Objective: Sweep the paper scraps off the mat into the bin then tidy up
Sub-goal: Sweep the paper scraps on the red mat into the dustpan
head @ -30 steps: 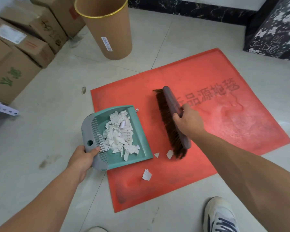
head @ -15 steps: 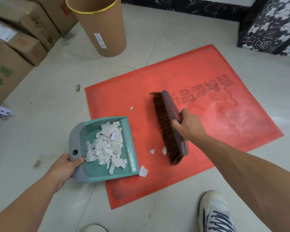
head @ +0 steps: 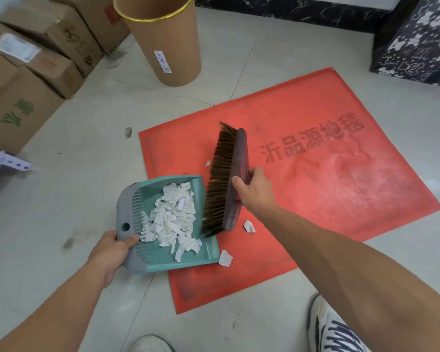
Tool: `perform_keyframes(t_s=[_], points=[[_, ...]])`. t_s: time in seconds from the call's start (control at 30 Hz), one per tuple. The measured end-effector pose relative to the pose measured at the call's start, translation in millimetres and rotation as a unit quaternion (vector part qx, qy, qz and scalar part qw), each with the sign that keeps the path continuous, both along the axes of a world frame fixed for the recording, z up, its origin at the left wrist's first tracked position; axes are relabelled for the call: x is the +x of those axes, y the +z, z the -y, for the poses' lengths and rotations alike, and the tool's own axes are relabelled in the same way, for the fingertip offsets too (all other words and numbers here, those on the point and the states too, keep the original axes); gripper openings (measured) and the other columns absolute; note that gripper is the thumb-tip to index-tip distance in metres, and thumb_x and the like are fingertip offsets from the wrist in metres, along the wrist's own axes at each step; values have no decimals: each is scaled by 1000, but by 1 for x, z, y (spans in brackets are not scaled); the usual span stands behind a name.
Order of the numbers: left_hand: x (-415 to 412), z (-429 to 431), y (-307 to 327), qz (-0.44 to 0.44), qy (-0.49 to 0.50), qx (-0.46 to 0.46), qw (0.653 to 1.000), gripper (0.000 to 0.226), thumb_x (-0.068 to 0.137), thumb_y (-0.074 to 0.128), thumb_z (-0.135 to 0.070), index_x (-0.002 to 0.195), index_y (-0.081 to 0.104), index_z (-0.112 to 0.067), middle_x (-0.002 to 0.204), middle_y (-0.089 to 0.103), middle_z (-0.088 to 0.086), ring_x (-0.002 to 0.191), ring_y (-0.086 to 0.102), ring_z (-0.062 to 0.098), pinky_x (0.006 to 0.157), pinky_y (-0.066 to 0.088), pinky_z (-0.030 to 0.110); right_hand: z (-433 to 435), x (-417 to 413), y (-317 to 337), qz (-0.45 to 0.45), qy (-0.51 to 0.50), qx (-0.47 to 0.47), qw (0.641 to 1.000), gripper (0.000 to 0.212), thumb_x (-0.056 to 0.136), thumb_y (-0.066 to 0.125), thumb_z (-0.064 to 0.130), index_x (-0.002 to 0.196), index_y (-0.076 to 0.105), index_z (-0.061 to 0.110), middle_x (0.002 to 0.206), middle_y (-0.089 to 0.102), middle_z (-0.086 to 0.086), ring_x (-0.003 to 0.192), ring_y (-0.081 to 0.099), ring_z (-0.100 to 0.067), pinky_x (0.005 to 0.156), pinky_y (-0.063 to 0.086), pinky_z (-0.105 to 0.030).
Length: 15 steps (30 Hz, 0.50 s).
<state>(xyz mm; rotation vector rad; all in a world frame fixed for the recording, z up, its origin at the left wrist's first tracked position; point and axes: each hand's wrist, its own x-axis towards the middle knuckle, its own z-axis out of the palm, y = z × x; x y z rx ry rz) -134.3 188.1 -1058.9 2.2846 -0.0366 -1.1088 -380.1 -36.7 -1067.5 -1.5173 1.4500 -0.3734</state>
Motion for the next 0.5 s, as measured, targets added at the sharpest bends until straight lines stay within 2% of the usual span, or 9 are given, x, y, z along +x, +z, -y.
perform_keyframes(t_s=[0.1, 0.17, 0.27, 0.33, 0.43, 0.5], points=[[0, 0, 2, -14, -7, -8, 1000, 25, 90, 65, -14, 114, 60, -7, 107, 71, 11, 96, 67, 30, 89, 53, 47, 9, 0, 11, 31, -10, 2, 999, 33, 84, 60, 38, 101, 48, 13, 88, 63, -4, 79, 65, -27, 70, 54, -44], [4, 1, 6, -23, -13, -18, 999, 20, 92, 63, -13, 111, 60, -8, 105, 71, 10, 94, 67, 28, 83, 54, 43, 20, -6, 18, 34, -11, -16, 999, 31, 82, 60, 37, 99, 49, 15, 85, 64, -2, 75, 66, -25, 68, 55, -45], [15, -4, 11, -13, -27, -10, 999, 26, 91, 64, -14, 115, 56, -7, 110, 68, 12, 98, 66, 30, 86, 53, 46, 40, -24, 22, -42, 22, -107, 993, 26, 81, 58, 33, 96, 46, 14, 82, 60, -2, 75, 58, -27, 61, 42, -35], [21, -11, 13, -11, -41, 8, 999, 34, 91, 65, -15, 121, 52, -6, 113, 66, 13, 101, 65, 32, 91, 51, 51, 46, -35, 20, -101, 67, -160, 980, 26, 82, 57, 31, 95, 42, 14, 82, 55, -6, 75, 53, -32, 60, 34, -35], [19, -21, 11, -21, -50, 25, 998, 35, 91, 65, -15, 121, 51, -6, 114, 66, 14, 101, 64, 32, 92, 50, 52, 39, -44, 12, -160, 140, -185, 959, 27, 84, 56, 31, 93, 38, 14, 80, 49, -6, 75, 55, -36, 58, 33, -36], [12, -25, 9, -16, -43, 23, 999, 34, 90, 66, -16, 120, 51, -6, 114, 65, 14, 101, 64, 33, 92, 50, 53, 25, -45, 2, -175, 183, -171, 952, 28, 84, 56, 32, 95, 39, 12, 81, 54, -12, 78, 58, -39, 58, 34, -37]])
